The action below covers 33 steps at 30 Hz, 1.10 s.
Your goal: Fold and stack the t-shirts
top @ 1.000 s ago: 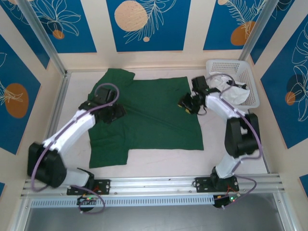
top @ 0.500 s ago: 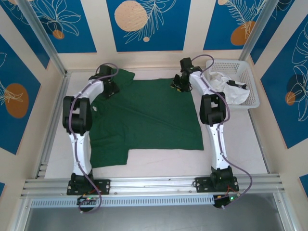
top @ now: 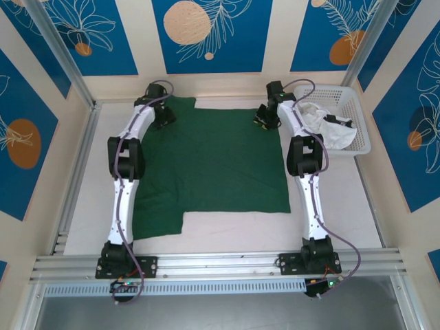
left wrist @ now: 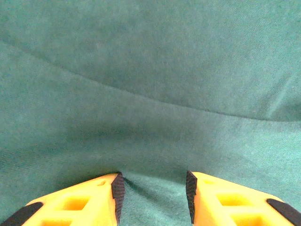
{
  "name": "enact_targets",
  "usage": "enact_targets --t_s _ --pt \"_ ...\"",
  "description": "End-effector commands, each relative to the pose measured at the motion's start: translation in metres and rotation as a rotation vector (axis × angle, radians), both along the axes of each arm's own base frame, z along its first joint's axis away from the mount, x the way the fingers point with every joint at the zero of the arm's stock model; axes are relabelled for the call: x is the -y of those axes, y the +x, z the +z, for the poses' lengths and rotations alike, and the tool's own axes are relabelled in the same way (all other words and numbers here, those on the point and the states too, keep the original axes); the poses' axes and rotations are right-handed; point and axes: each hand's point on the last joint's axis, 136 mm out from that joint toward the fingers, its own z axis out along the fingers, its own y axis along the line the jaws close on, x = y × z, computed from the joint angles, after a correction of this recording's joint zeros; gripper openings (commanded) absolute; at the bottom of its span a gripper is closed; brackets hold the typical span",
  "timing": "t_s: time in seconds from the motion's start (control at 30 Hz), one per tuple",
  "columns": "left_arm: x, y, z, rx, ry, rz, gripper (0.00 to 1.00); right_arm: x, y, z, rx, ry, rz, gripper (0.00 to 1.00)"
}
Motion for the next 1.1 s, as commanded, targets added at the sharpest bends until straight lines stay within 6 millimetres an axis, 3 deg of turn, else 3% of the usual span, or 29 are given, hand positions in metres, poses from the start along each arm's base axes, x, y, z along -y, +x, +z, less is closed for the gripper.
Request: enact_targets --t_s 0.0,0.1,0.2,0.3,0.4,0.5,0.57,0.63,0.7,0.8,0.93,1.07 --pt "0.001 -0.006 -0.035 -0.083 -0.021 -0.037 0.42 0.021 -0.004 -0.027 -0.064 -0.019 -0.053 0.36" --pt "0.005 0.009 -0.031 -0.033 -0.051 -0.044 0.42 0.025 0.008 -0.018 -0.02 0.014 -0.064 0.38" --pt "0.01 0.021 -0.013 0.028 -0.082 -0.062 0.48 0.024 0.023 0.003 0.059 0.016 -0.038 0.43" --pt "0.017 0.024 0.035 0.097 -0.104 -0.09 0.65 0.008 0.033 0.05 0.163 0.051 0.025 0.51" --pt "0.024 0.016 0.107 0.188 -0.095 -0.124 0.87 -0.017 0.03 0.119 0.29 0.06 0.102 0.61" --pt "0.034 -0.009 0.181 0.267 -0.073 -0.157 0.98 -0.04 0.006 0.186 0.388 0.053 0.177 0.67" --pt "0.04 -0.038 0.212 0.293 -0.037 -0.174 1.0 -0.048 -0.022 0.221 0.417 0.046 0.195 0.69" --pt "0.042 -0.076 0.233 0.32 0.026 -0.172 1.0 -0.049 -0.062 0.234 0.426 0.045 0.195 0.7" --pt "0.036 -0.119 0.234 0.31 0.093 -0.138 1.0 -0.046 -0.106 0.245 0.462 0.049 0.17 0.73" --pt "0.026 -0.188 0.205 0.246 0.137 -0.088 1.0 -0.023 -0.181 0.214 0.419 0.05 0.074 0.74" --pt "0.013 -0.287 0.146 0.094 0.173 -0.084 0.9 0.008 -0.28 0.146 0.234 0.036 -0.044 0.71" --pt "-0.011 -0.377 0.092 -0.095 0.169 -0.069 0.85 0.033 -0.359 0.091 0.07 -0.019 -0.059 0.69"
